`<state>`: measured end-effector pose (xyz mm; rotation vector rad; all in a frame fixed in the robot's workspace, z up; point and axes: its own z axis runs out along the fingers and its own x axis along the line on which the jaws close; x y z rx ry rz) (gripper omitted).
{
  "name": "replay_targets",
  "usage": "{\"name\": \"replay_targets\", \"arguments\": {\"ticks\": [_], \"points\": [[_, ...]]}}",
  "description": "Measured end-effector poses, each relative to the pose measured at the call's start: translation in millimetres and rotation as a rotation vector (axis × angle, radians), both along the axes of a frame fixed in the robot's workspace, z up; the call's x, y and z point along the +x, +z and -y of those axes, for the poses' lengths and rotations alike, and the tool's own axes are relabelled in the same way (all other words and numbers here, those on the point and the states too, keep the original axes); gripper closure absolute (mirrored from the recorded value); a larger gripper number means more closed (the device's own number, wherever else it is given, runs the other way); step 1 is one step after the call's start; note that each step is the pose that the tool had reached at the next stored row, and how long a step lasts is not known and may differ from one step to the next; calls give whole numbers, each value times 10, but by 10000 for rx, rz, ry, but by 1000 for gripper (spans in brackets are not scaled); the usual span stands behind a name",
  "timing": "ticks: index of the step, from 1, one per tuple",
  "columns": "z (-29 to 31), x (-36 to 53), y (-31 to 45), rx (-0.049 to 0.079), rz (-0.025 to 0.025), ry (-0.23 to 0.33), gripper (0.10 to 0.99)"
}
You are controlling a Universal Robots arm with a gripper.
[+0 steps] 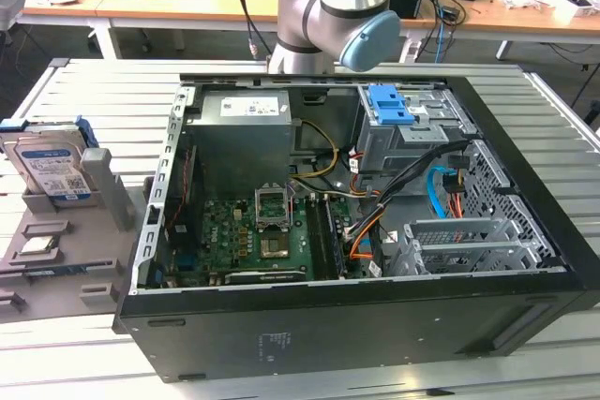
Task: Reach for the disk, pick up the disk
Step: 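Pick up the disk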
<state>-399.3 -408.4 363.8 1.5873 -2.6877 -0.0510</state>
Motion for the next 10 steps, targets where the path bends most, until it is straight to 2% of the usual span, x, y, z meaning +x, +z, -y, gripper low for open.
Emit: {"name": "replay_targets", "arguments": {"ticks": [10], "points": [[0, 0, 0, 0, 0, 1018, 980]]}}
